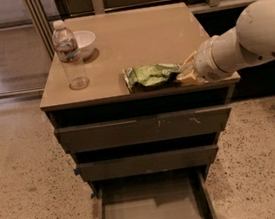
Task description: Place green jalapeno chip bag into bottom drawer
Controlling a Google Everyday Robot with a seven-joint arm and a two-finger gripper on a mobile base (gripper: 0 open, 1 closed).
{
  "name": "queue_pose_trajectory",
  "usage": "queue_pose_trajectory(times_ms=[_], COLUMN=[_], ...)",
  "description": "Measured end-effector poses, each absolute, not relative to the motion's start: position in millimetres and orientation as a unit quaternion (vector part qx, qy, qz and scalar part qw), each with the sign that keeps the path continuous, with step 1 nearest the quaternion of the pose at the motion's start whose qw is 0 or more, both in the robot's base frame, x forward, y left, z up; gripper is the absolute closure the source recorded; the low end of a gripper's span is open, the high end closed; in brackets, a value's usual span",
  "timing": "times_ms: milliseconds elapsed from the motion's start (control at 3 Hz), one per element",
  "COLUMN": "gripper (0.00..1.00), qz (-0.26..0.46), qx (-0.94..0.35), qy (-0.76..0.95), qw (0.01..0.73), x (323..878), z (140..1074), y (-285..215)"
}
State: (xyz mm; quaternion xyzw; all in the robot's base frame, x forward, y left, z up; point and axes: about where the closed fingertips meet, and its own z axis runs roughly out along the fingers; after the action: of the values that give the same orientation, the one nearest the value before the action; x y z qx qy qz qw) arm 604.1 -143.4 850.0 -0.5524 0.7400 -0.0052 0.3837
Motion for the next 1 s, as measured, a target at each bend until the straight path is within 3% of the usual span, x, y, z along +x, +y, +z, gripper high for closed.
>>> queue_pose_trajectory(times_ms=[333,1000], gripper=[1.00,1.00], qz=[0.044,0.084], qx=[-0.565,-0.562], qy=[0.747,0.753], qw=[0.348,0.332], x=[543.5,519.7], z=[850.5,801.1], y=[-153.3,-157.6])
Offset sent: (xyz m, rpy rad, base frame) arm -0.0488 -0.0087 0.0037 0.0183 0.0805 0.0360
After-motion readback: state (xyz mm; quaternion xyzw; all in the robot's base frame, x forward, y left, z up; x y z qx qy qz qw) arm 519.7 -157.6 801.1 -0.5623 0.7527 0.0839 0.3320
